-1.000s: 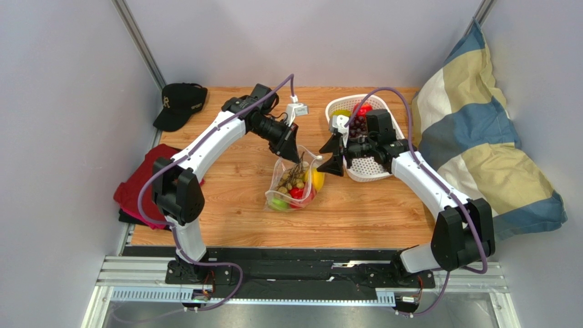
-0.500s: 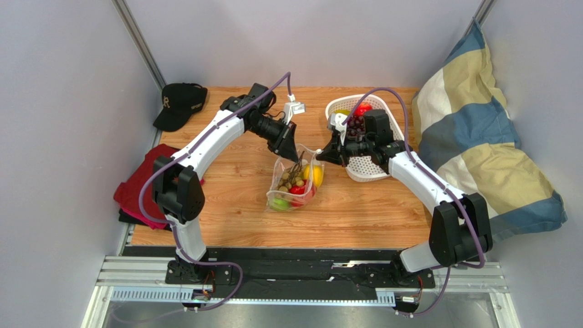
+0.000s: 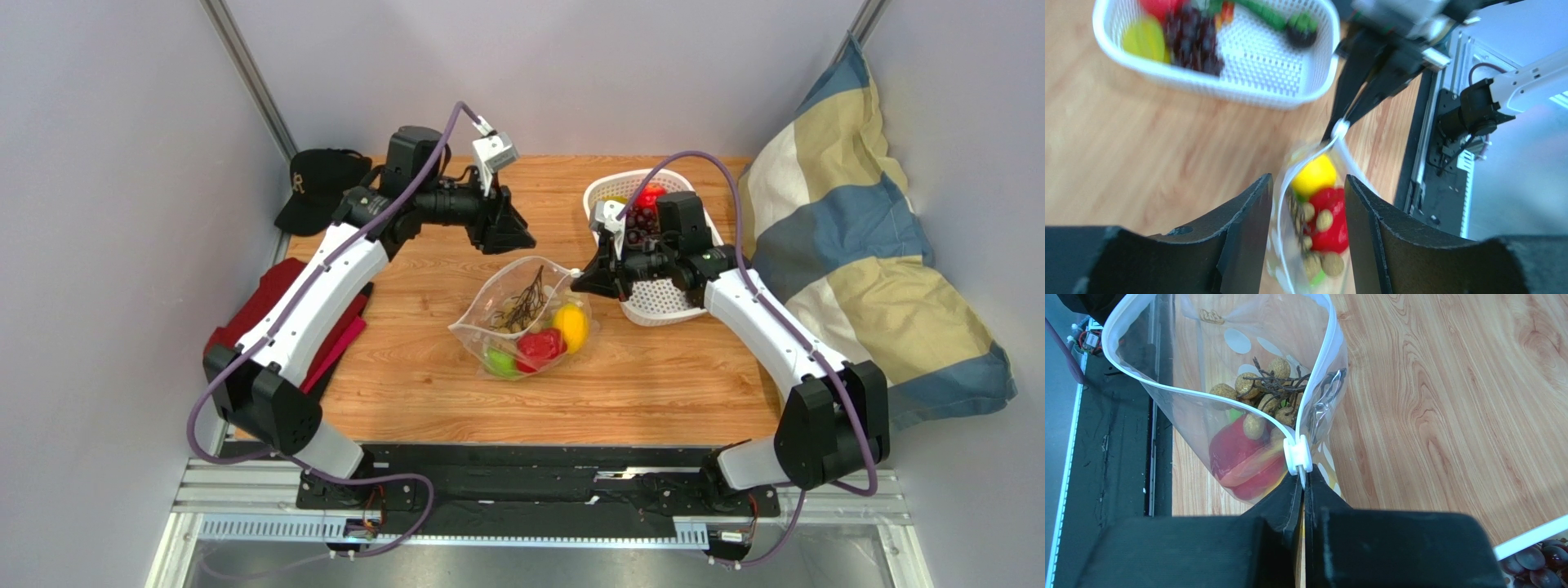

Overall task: Place the food in the zip-top bag and seal the zipper
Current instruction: Zip the zipper food storage bag at the center of the board.

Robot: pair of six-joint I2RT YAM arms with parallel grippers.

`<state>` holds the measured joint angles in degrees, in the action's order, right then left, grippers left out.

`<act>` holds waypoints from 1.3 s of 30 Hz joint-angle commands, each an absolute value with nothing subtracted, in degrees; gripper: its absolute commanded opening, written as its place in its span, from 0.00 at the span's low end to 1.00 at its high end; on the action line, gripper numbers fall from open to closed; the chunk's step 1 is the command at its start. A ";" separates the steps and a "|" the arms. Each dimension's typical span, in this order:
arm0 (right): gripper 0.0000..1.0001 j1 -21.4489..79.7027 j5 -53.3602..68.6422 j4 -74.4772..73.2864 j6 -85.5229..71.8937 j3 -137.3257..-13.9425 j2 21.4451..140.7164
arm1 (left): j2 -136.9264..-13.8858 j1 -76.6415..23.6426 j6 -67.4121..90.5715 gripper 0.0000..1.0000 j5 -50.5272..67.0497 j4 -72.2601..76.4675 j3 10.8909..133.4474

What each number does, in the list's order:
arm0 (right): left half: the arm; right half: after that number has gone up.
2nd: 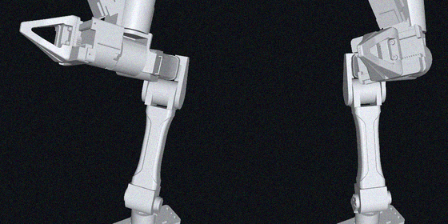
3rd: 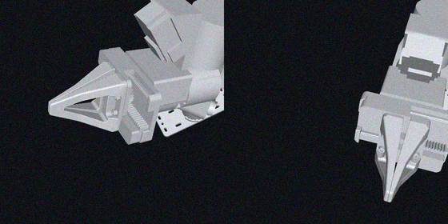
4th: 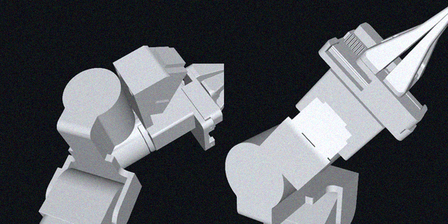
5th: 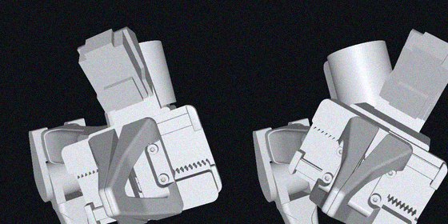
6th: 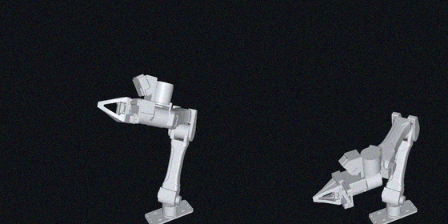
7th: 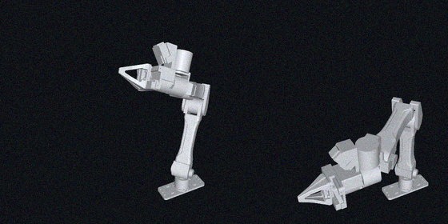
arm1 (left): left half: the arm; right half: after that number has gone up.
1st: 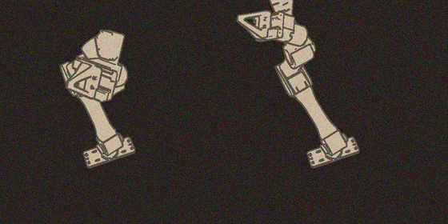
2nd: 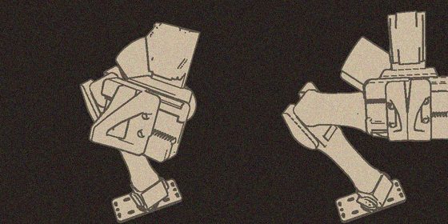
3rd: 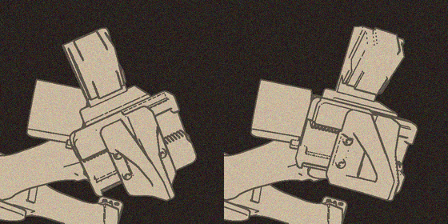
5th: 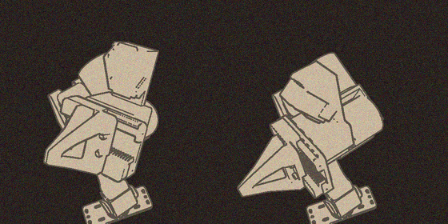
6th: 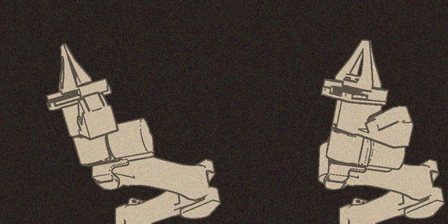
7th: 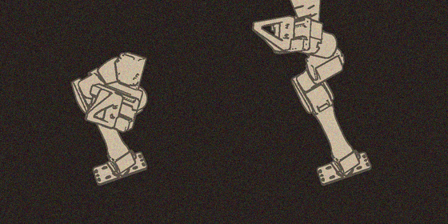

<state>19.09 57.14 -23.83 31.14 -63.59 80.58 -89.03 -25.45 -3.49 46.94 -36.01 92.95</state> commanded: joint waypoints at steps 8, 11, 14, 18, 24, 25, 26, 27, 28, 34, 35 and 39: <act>0.00 19.34 60.03 -24.61 28.56 -66.53 79.63 | -86.92 -33.48 -17.13 0.52 49.40 -19.86 84.81; 0.00 19.25 59.85 -24.43 28.39 -66.53 79.72 | -87.54 -35.33 -18.28 0.52 48.35 -18.81 84.11; 0.00 19.34 59.94 -24.43 28.30 -66.53 79.72 | -87.63 -37.00 -18.81 0.53 47.64 -17.32 82.71; 0.00 19.34 59.85 -24.26 28.21 -66.71 79.72 | -88.94 -38.41 -19.51 0.52 46.15 -17.58 82.62; 0.00 19.34 60.12 -23.91 27.95 -66.71 79.89 | -92.54 -39.64 -20.65 0.51 43.60 -19.95 85.08; 0.00 19.34 60.12 -23.82 28.12 -66.71 79.89 | -93.24 -39.64 -20.83 0.50 43.42 -20.13 85.25; 0.00 19.34 60.12 -23.82 28.30 -66.62 79.81 | -93.43 -39.81 -21.00 0.50 42.90 -20.65 85.43; 0.00 19.34 59.94 -23.73 28.21 -66.62 79.72 | -93.60 -39.81 -21.35 0.48 42.72 -20.83 85.60; 0.00 19.34 59.68 -23.82 28.13 -66.71 79.63 | -93.78 -39.81 -21.44 0.45 42.63 -20.92 85.61; 0.00 19.25 58.19 -25.14 28.04 -67.15 80.16 | -92.99 -39.73 -22.06 0.22 43.59 -22.41 85.26; 0.00 19.25 57.92 -25.05 27.95 -66.97 80.07 | -92.73 -39.81 -22.41 0.18 43.59 -22.76 84.91; 0.00 18.28 57.31 -25.13 27.77 -66.18 80.07 | -90.71 -39.46 -23.20 0.13 43.42 -23.99 83.32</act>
